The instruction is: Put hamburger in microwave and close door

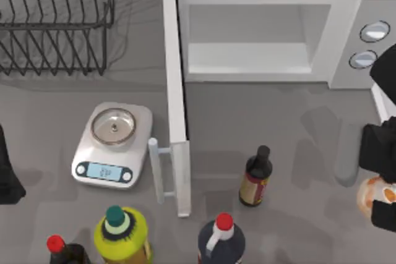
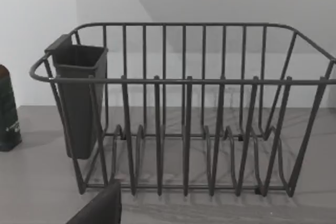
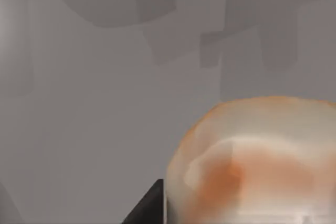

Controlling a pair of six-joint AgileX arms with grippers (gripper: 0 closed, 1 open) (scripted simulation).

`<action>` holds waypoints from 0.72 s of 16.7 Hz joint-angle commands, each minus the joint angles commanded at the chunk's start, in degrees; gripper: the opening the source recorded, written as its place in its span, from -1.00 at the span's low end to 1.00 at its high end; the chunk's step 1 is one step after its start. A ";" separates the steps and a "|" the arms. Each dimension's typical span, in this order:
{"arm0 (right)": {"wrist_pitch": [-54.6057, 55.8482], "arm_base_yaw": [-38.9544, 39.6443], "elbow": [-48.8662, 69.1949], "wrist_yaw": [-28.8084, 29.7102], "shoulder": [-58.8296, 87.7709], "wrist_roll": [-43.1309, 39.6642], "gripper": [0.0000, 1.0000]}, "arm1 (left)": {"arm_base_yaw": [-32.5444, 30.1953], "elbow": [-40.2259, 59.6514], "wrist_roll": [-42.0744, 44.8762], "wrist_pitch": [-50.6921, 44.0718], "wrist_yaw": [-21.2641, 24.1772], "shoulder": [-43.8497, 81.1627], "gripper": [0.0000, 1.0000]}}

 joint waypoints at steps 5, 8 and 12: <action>14.20 0.48 1.90 4.21 8.12 7.81 -1.00 | 0.00 0.00 0.00 0.00 0.00 0.00 1.00; 25.10 0.83 3.08 7.88 14.47 14.63 -1.00 | 0.00 0.00 0.00 0.00 0.00 0.00 1.00; 41.96 1.98 4.93 13.80 23.24 25.48 -1.00 | 0.00 0.00 0.00 0.00 0.00 0.00 1.00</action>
